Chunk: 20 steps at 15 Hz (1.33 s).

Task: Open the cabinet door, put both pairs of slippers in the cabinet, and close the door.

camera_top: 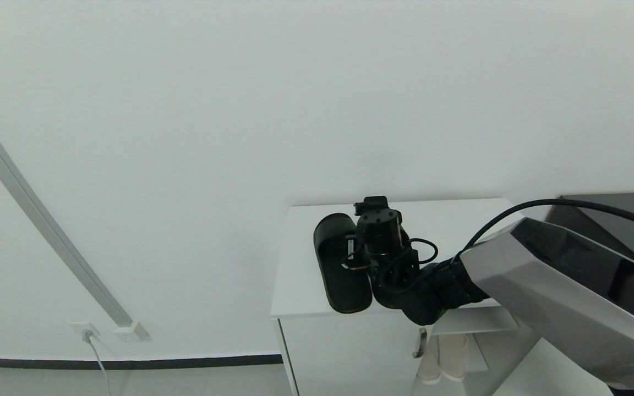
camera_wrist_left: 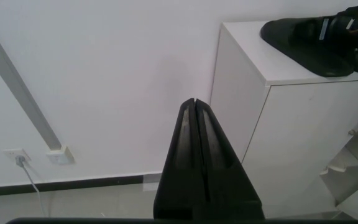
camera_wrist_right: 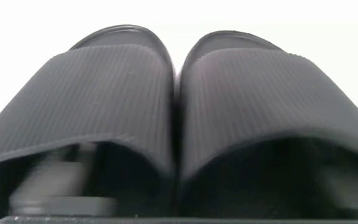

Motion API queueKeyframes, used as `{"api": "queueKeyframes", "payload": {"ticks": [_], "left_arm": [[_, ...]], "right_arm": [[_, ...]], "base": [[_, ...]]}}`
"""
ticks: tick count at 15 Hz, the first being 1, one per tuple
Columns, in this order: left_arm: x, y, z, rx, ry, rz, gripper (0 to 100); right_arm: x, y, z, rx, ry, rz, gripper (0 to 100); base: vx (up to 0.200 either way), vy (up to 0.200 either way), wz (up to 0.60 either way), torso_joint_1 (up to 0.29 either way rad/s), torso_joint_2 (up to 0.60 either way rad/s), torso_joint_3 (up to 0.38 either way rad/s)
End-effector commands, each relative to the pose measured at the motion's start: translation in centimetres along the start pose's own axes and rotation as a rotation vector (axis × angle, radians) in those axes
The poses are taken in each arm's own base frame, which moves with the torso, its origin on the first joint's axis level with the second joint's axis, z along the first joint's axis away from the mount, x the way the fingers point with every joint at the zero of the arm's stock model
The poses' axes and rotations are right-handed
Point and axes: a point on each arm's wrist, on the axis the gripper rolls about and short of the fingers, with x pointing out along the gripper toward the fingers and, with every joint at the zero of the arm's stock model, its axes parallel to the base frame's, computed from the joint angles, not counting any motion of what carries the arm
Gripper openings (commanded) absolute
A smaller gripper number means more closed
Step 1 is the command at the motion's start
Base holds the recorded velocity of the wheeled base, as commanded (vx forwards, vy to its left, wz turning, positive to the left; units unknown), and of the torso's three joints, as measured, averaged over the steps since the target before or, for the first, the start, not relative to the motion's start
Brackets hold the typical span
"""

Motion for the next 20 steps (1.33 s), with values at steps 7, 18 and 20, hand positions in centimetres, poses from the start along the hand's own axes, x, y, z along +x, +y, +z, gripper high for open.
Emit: {"api": "queueKeyframes", "payload": {"ticks": [7, 18, 20], "left_arm": [[0.0, 0.0, 0.0, -0.002, 0.001, 0.0, 0], [0.0, 0.0, 0.0, 0.0, 0.001, 0.0, 0], [0.0, 0.0, 0.0, 0.0, 0.001, 0.0, 0]], "right_arm": [[-0.5, -0.3, 0.9, -0.007, -0.01, -0.003, 0], [-18.4, -7.9, 9.6, -0.033, -0.031, 0.412, 0], [-20.2, -8.9, 10.0, -0.037, -0.02, 0.48, 0]], "base": [[0.0, 0.0, 0.0, 0.0, 0.0, 0.0], [0.0, 0.0, 0.0, 0.0, 0.0, 0.0], [0.0, 0.0, 0.0, 0.0, 0.0, 0.0]]}}
